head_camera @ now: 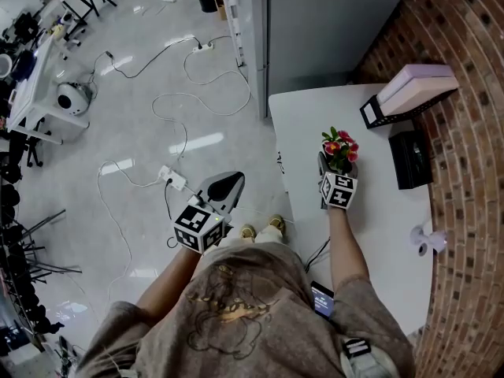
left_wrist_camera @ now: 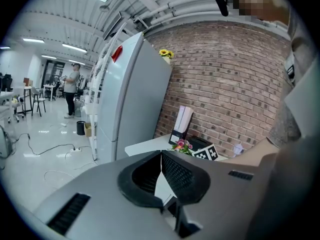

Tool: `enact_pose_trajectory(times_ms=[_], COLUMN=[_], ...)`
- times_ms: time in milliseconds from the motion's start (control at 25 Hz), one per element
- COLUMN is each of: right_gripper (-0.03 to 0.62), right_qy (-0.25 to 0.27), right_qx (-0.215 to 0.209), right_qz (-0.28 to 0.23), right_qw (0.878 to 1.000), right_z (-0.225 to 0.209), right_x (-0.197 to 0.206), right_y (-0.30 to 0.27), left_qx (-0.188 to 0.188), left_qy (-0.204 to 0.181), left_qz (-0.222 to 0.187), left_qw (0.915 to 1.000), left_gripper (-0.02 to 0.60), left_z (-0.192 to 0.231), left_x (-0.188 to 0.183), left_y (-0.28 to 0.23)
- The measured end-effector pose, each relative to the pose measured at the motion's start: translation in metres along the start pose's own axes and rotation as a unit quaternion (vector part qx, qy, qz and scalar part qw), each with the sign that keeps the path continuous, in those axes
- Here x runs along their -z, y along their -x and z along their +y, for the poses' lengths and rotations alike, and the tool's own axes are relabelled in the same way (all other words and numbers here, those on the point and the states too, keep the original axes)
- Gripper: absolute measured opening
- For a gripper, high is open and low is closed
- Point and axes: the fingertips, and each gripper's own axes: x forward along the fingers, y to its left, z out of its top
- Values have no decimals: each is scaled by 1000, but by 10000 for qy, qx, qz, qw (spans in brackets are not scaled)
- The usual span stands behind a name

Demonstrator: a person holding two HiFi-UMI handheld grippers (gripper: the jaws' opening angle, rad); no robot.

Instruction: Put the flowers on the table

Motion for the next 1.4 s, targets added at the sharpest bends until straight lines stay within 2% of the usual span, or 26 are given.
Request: enact_pose_trajectory(times_ms=[640, 760, 880, 1400], right_gripper=[345, 386, 406, 410], right_qy=[-46, -128, -151, -326], right_qx=[-185, -218, -245, -220], right_qz=[-66, 5, 26, -22], right_qw=[9998, 9997, 9996, 9992], right_z=[-1, 0, 2, 23], right_x=[3, 4, 2, -12], right_y=[-6, -3, 2, 65], left_qx=[-107, -133, -66, 268], left_qy=[207, 172, 241, 516], left_qz=[-34, -86, -124, -366], left_qw=[9997, 9997, 9996, 9976], left_gripper=[23, 23, 23, 23], left_z=[-15, -14, -17, -26], left_x=[4, 6, 4, -11], left_y=[4, 8, 10, 20])
